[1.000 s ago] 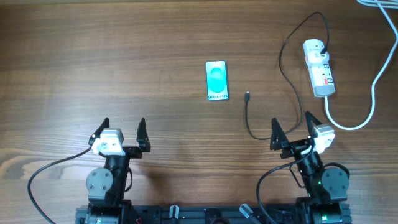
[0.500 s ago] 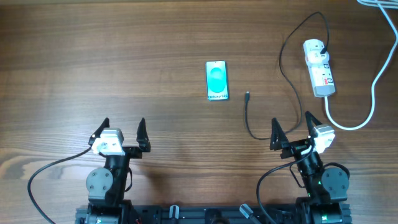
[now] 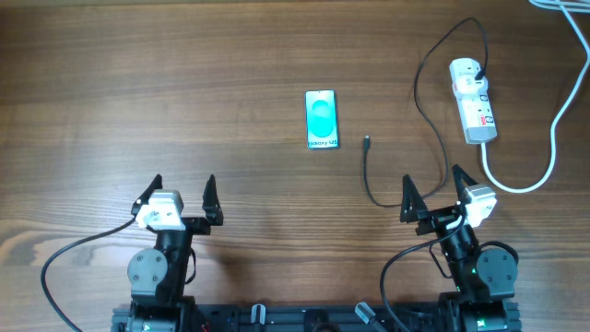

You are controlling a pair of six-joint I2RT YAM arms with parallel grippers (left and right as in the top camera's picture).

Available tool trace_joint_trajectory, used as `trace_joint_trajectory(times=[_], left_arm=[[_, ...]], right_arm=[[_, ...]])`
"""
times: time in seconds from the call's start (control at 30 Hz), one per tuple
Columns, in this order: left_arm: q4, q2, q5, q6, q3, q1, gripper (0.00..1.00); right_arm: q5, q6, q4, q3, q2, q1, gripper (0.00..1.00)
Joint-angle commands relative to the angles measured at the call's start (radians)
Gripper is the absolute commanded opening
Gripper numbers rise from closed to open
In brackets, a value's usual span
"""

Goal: Plug charger to phone and switch on socket
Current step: 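Raise the left arm from rest toward the phone, then move the left gripper over the Galaxy S25 phone and lower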

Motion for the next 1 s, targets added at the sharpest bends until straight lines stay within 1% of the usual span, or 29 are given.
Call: trace_joint_trajectory(times=[0.0, 0.1, 0.13, 0.17, 0.2, 0.23, 0.27, 0.3, 0.4, 0.43, 0.5, 0.53, 0.57, 0.63, 0.67, 0.7, 0.73, 0.77, 0.8, 0.83, 0.87, 0.93, 0.97], left_arm=[[0.000, -0.007, 0.012, 0.015, -0.006, 0.004, 1.00], [-0.001, -0.007, 0.012, 0.015, -0.006, 0.004, 1.00], [0.000, -0.007, 0.043, -0.023, -0.006, 0.003, 1.00], [0.008, -0.007, 0.119, -0.101, -0.006, 0.003, 1.00], [0.019, -0.007, 0.181, -0.153, -0.006, 0.003, 1.00], [0.047, -0.007, 0.239, -0.168, -0.006, 0.003, 1.00], [0.094, -0.007, 0.230, -0.168, -0.006, 0.003, 1.00], [0.177, -0.007, 0.222, -0.169, -0.006, 0.004, 1.00], [0.415, -0.007, 0.275, -0.169, -0.006, 0.004, 1.00], [0.463, -0.007, 0.275, -0.169, -0.006, 0.004, 1.00], [0.619, -0.007, 0.262, -0.169, 0.008, 0.004, 1.00], [0.634, -0.007, 0.236, -0.169, 0.049, 0.004, 1.00], [0.613, -0.004, 0.214, -0.169, 0.083, 0.004, 1.00], [0.500, 0.045, 0.132, -0.163, 0.218, 0.004, 1.00], [0.417, 0.087, 0.124, -0.139, 0.294, 0.004, 1.00], [0.226, 0.167, 0.123, -0.115, 0.436, 0.004, 1.00], [0.056, 0.247, 0.114, -0.111, 0.564, 0.004, 1.00], [-0.148, 0.349, 0.091, -0.105, 0.710, 0.004, 1.00], [-0.315, 0.446, 0.087, -0.070, 0.836, 0.004, 1.00], [-0.431, 0.524, 0.093, -0.054, 0.932, 0.004, 1.00], [-0.588, 0.648, 0.092, -0.056, 1.073, 0.004, 1.00], [-0.677, 0.755, 0.098, -0.067, 1.172, 0.003, 1.00], [-0.690, 0.811, 0.136, -0.071, 1.201, 0.003, 1.00]], right_arm=[[0.013, -0.011, 0.003, -0.001, 0.000, 0.005, 1.00], [0.013, -0.011, 0.003, -0.001, 0.000, 0.005, 1.00], [0.013, -0.011, 0.003, -0.001, 0.000, 0.005, 1.00], [0.013, -0.011, 0.003, -0.001, 0.000, 0.005, 1.00], [0.013, -0.011, 0.003, -0.001, 0.000, 0.005, 1.00], [0.013, -0.011, 0.003, -0.001, 0.000, 0.005, 1.00], [0.013, -0.011, 0.003, -0.001, 0.000, 0.005, 1.00], [0.013, -0.011, 0.003, -0.001, 0.000, 0.005, 0.99], [0.013, -0.011, 0.003, -0.001, 0.000, 0.005, 1.00], [0.013, -0.011, 0.003, -0.001, 0.000, 0.005, 1.00], [0.013, -0.011, 0.003, -0.001, 0.000, 0.005, 1.00], [0.013, -0.011, 0.003, -0.001, 0.000, 0.005, 1.00], [0.013, -0.011, 0.003, -0.001, 0.000, 0.005, 1.00], [0.013, -0.011, 0.003, -0.001, 0.000, 0.005, 1.00], [0.013, -0.011, 0.003, -0.001, 0.000, 0.005, 1.00], [0.013, -0.011, 0.003, -0.001, 0.000, 0.005, 1.00], [0.013, -0.011, 0.003, -0.001, 0.000, 0.005, 1.00], [0.013, -0.011, 0.003, -0.001, 0.000, 0.005, 1.00], [0.013, -0.011, 0.003, -0.001, 0.000, 0.005, 1.00], [0.013, -0.011, 0.003, -0.001, 0.000, 0.005, 1.00], [0.013, -0.011, 0.003, -0.001, 0.000, 0.005, 0.99], [0.013, -0.011, 0.003, -0.001, 0.000, 0.005, 1.00], [0.013, -0.011, 0.003, -0.001, 0.000, 0.005, 1.00]])
